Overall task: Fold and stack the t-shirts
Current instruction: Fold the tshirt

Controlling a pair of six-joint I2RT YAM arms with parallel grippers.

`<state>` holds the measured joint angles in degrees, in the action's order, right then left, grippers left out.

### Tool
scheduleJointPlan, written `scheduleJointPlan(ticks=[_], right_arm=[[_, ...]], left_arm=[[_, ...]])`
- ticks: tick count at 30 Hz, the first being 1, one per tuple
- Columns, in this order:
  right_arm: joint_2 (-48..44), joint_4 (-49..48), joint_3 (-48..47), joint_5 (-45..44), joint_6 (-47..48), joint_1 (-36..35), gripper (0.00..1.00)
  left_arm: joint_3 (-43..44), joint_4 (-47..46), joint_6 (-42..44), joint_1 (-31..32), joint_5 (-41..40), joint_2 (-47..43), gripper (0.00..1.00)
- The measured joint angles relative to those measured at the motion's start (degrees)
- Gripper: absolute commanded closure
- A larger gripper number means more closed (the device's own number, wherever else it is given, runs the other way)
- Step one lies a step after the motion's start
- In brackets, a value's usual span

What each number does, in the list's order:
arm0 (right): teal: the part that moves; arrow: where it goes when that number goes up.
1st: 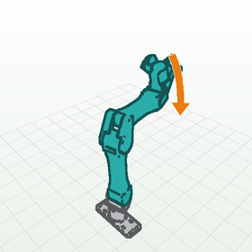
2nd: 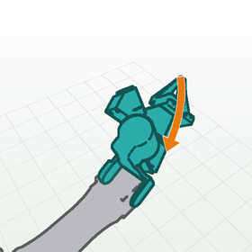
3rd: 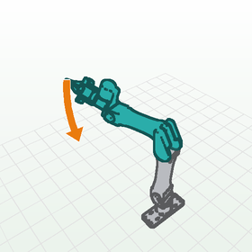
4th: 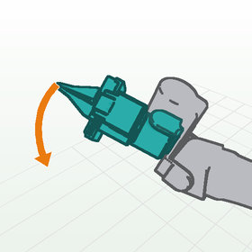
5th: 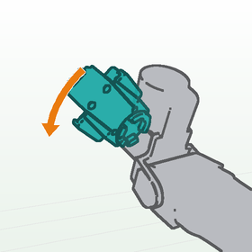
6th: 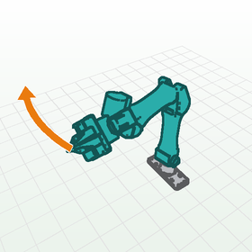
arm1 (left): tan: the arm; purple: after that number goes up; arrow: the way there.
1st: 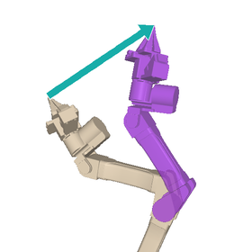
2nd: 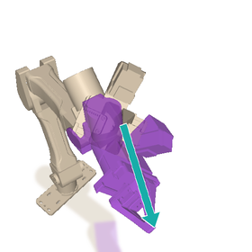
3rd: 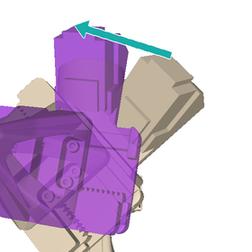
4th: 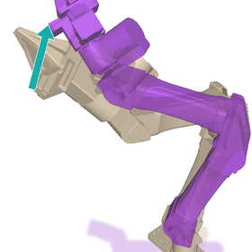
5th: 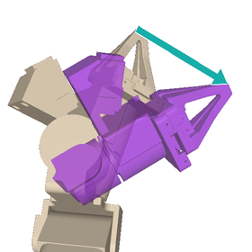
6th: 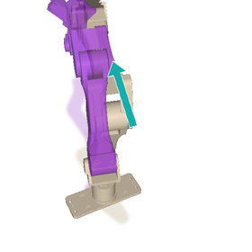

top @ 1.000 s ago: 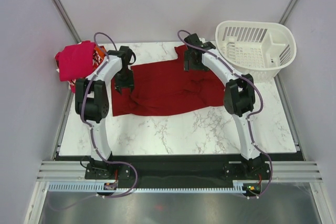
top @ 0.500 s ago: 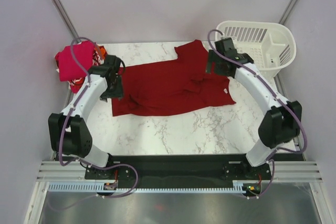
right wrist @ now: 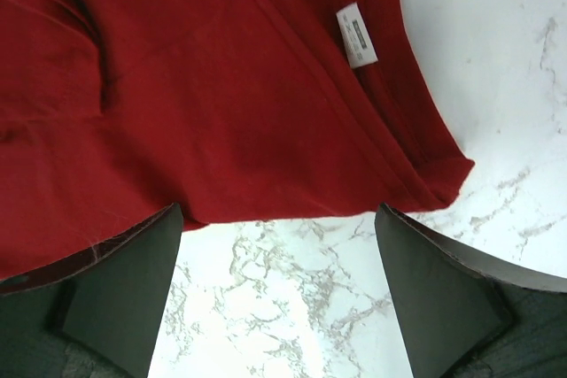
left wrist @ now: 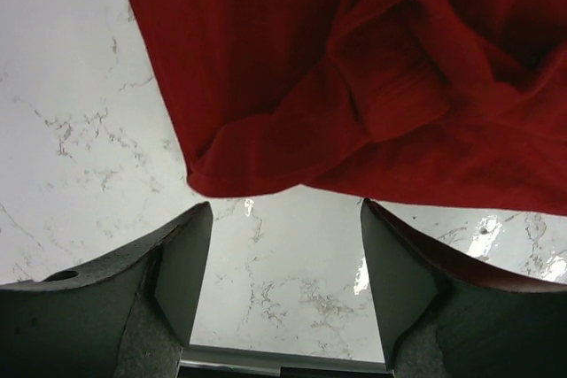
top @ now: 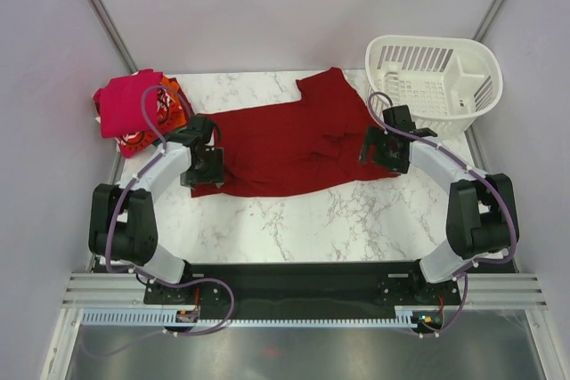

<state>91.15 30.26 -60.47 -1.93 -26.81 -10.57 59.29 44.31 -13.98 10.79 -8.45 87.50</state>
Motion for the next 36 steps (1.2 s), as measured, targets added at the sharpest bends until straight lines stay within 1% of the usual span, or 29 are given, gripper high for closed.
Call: scheduleJointPlan(ticks=[7, 9, 12, 13, 15, 16, 18, 21, 22, 26, 28, 29, 30, 31, 32, 36], right_arm=[[0.5, -3.5, 0.0, 2.6, 0.0, 1.1, 0.02], [0.9, -4.2, 0.2, 3.5, 0.0, 1.1, 0.02], [1.1, -4.9, 0.7, 4.6, 0.0, 1.2, 0.02], [1.2, -5.1, 0.9, 4.8, 0.0, 1.2, 0.02], [1.5, -5.6, 1.4, 5.3, 0.0, 1.3, 0.02], [1.5, -5.9, 1.7, 5.5, 0.0, 1.4, 0.02], [1.6, -6.1, 2.1, 6.0, 0.0, 1.5, 0.02], [1.7, -6.4, 2.3, 6.6, 0.0, 1.7, 0.02], [1.7, -6.6, 2.4, 6.8, 0.0, 1.7, 0.02], [1.9, -7.2, 2.5, 7.3, 0.0, 1.8, 0.02], [2.0, -7.3, 2.6, 7.5, 0.0, 1.8, 0.02], [2.1, -7.4, 2.6, 7.6, 0.0, 1.8, 0.02], [2.2, -7.6, 2.7, 7.6, 0.0, 1.8, 0.02], [2.4, -7.6, 2.7, 7.7, 0.0, 1.8, 0.02], [2.6, -7.7, 2.7, 7.7, 0.0, 1.8, 0.02], [3.7, -7.8, 2.7, 8.2, -0.1, 1.8, 0.02]], left_arm=[[1.6, -1.5, 1.7, 3.8, -4.1, 4.9, 0.27], [2.8, -1.4, 2.5, 6.1, -7.9, 6.3, 0.27], [5.5, -1.7, 3.9, 9.4, -13.5, 9.3, 0.32], [6.4, -2.1, 4.4, 10.2, -15.4, 10.9, 0.36], [7.2, -2.8, 4.9, 10.4, -17.7, 13.4, 0.42], [7.4, -3.0, 5.2, 10.3, -18.8, 14.6, 0.47], [7.4, -2.9, 5.6, 9.8, -20.2, 16.8, 0.54], [7.4, -2.9, 6.1, 9.4, -21.5, 18.1, 0.80], [7.4, -2.9, 6.3, 9.2, -21.7, 18.2, 0.98], [7.4, -2.8, 6.6, 8.7, -21.0, 17.8, 0.98], [7.4, -2.7, 6.6, 7.7, -18.7, 16.3, 0.98], [7.4, -2.5, 6.6, 7.0, -17.4, 15.4, 0.96], [7.7, -2.2, 6.6, 5.5, -15.6, 14.1, 0.93], [8.5, -1.3, 6.6, 3.7, -14.0, 13.0, 0.83], [9.7, -0.4, 6.5, 1.4, -13.0, 12.2, 0.78], [14.6, 0.4, 5.7, -7.6, -11.0, 12.5, 0.78]])
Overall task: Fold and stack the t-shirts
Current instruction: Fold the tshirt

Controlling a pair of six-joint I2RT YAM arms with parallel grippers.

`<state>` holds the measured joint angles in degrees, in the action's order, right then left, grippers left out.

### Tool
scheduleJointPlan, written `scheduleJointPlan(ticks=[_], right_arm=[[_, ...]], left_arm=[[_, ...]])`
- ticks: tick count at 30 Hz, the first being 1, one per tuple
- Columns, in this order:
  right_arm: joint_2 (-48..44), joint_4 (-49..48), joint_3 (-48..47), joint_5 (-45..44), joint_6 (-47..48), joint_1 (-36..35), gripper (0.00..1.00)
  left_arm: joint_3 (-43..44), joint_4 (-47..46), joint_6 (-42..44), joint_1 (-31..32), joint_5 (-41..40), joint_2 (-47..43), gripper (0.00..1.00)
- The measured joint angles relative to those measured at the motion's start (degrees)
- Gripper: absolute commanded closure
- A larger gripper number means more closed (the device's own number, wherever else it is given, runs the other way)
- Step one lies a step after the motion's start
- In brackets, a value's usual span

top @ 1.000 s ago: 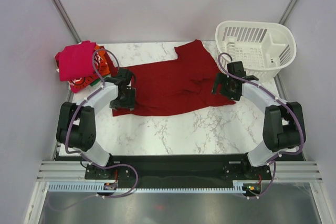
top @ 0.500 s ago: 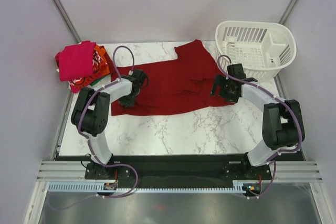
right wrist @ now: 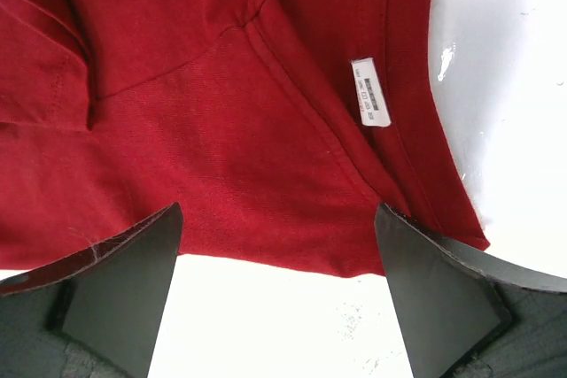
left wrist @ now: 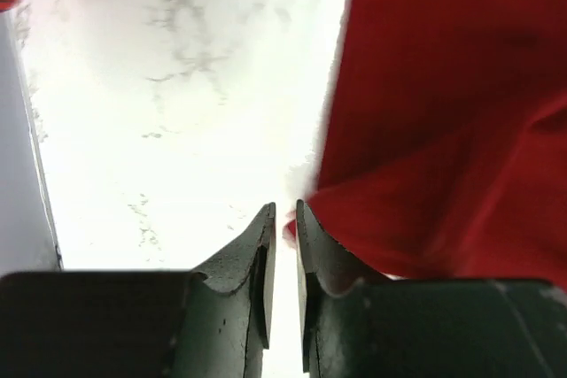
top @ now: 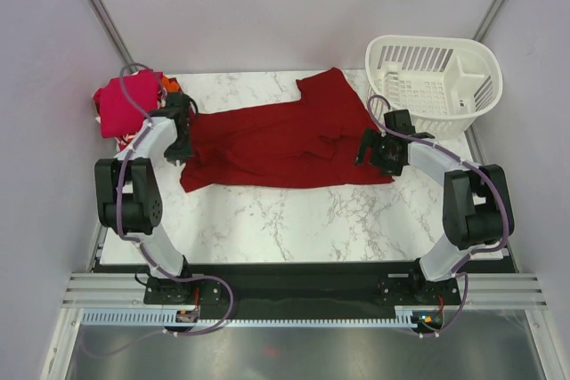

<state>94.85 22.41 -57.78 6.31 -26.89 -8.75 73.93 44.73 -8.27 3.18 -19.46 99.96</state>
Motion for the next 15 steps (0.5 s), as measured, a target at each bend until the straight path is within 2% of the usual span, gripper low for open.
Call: scheduleJointPlan(ticks=[3, 4, 10, 15], right_arm=[[0.0, -0.1, 0.0, 0.2, 0.0, 0.0, 0.02], [0.0, -0.2, 0.0, 0.2, 0.0, 0.0, 0.02], [0.1, -0.6, 0.0, 0.3, -0.1, 0.0, 0.02], [-0.7, -1.8, 1.6, -1.5, -0.9, 0.1, 0.02]], left_arm=[[0.8, 0.2, -0.1, -5.3, 0.1, 2.0, 0.78], [0.7, 0.6, -0.2, -6.1, 0.1, 2.5, 0.38], [-0.5, 3.0, -4.6, -5.8, 1.7, 1.6, 0.42], [-7.8, 1.7, -8.5, -5.4, 8.9, -8.3, 0.42]])
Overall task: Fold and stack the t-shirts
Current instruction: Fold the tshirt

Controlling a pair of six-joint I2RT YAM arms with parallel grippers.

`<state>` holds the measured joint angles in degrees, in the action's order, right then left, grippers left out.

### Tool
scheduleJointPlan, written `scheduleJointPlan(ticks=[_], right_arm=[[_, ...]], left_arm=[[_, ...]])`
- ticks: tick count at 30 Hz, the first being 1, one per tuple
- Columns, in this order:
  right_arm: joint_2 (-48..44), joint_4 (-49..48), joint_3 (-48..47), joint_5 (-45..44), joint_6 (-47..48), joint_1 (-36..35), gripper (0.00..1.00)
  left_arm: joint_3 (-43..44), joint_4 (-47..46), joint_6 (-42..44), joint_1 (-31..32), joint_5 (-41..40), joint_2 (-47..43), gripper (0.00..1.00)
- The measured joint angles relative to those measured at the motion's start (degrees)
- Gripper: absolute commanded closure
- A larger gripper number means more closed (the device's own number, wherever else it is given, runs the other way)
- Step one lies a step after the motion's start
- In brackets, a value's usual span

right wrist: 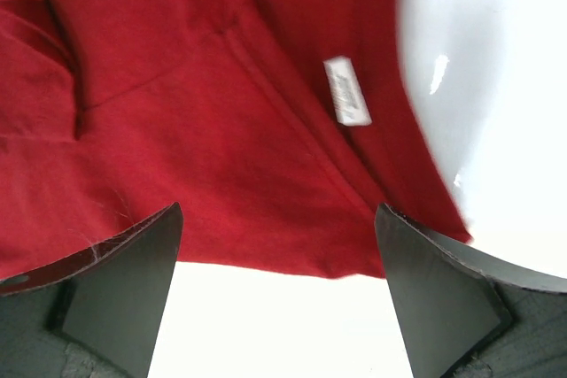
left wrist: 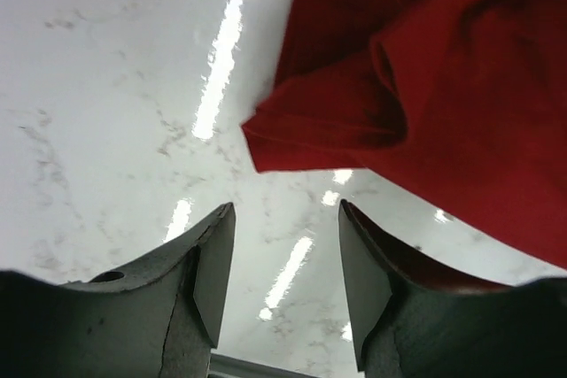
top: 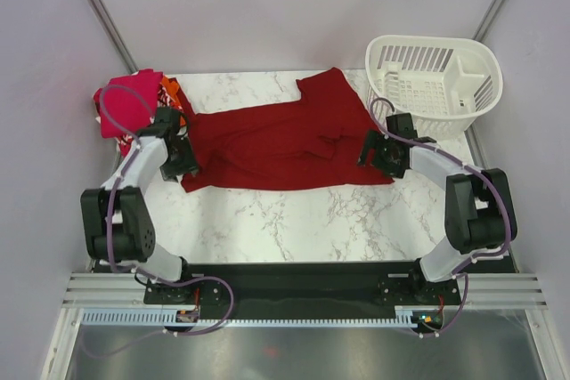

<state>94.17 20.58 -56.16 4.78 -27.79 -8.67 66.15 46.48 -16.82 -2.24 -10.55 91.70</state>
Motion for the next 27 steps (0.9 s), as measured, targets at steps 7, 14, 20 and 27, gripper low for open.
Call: scheduleJointPlan(ticks=[7, 14, 20, 27], right_arm=[[-3.3, -1.2, 3.8, -2.2, -2.3, 2.9, 0.08], [-3.2, -2.3, 4.4, -3.0, -3.1, 4.0, 0.41], [-2.3, -3.8, 5.4, -2.5, -3.3, 3.9, 0.60], [-2.4, -4.7, 8.0, -1.5, -3.4, 4.1, 1.00]], left_arm=[[-14.3, -6.1, -7.1, 0.1, 11.4, -13.1, 0.40], [-20.3, -10.3, -11.3, 0.1, 17.1, -13.2, 0.41], [-20.5, -12.4, -12.1, 0.1, 18.7, -13.6, 0.41], [-20.6, -12.9, -12.3, 0.1, 19.7, -15.4, 0.41]])
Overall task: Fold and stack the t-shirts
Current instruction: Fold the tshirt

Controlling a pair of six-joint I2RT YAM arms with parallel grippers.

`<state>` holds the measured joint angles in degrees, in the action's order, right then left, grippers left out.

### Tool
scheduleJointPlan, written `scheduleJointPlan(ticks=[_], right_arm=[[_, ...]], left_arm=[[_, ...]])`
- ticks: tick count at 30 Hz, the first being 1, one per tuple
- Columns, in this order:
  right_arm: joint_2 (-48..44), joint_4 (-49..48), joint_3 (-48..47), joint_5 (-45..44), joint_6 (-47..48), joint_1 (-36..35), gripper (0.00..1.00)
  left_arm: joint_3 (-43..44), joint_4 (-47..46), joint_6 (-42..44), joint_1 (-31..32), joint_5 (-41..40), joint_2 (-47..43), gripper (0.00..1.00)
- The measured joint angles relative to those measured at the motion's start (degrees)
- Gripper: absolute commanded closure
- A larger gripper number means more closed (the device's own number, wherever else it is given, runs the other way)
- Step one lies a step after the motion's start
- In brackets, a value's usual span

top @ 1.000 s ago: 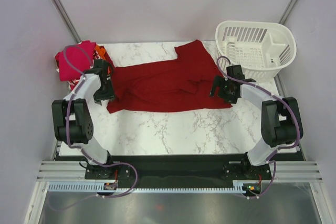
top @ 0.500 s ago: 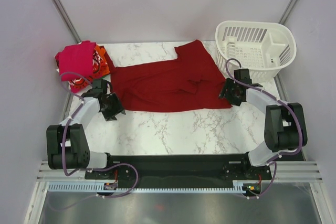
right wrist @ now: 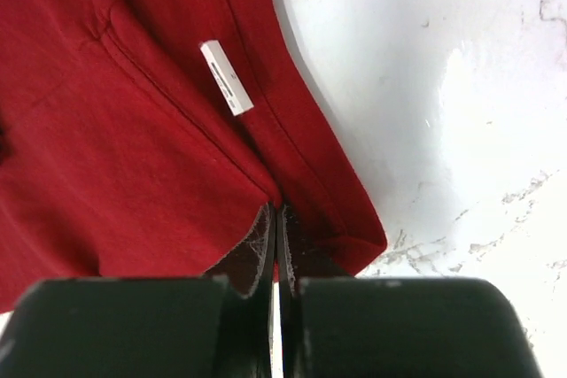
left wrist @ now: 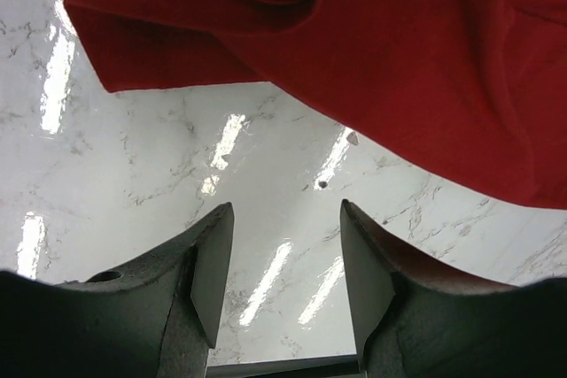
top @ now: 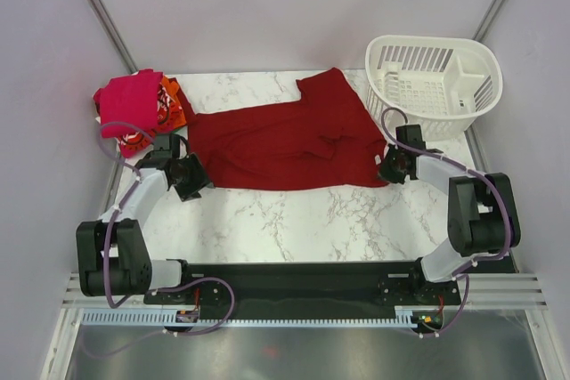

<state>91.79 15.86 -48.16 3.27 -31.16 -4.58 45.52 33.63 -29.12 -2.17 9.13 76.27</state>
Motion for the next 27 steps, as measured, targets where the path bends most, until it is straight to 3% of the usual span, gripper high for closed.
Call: scheduleJointPlan(ticks=[4, 10, 13, 19, 27], right_arm=[[-4.5, -0.4, 4.2, 1.0, -1.3, 3.0, 1.00], [-23.8, 3.4, 11.8, -1.0, -4.0, 16.9, 1.00], [-28.8, 4.5, 13.0, -2.5, -5.0, 19.3, 1.00], [-22.6, 4.3, 13.5, 0.0, -5.1, 19.4, 1.00], [-19.5, 3.4, 14.2, 2.8, -4.6, 19.4, 1.00]], left_arm=[[-0.4, -0.3, -0.4, 0.0, -0.2, -2.5, 0.42], [-2.2, -0.5, -1.5, 0.0, -3.0, -6.5, 0.42], [-2.2, -0.7, -1.7, 0.0, -3.7, -6.6, 0.43], [-3.1, -1.0, -3.5, 0.9, -4.4, -5.0, 0.47], [-9.5, -2.4, -8.2, 10.7, -6.2, -5.2, 0.47]])
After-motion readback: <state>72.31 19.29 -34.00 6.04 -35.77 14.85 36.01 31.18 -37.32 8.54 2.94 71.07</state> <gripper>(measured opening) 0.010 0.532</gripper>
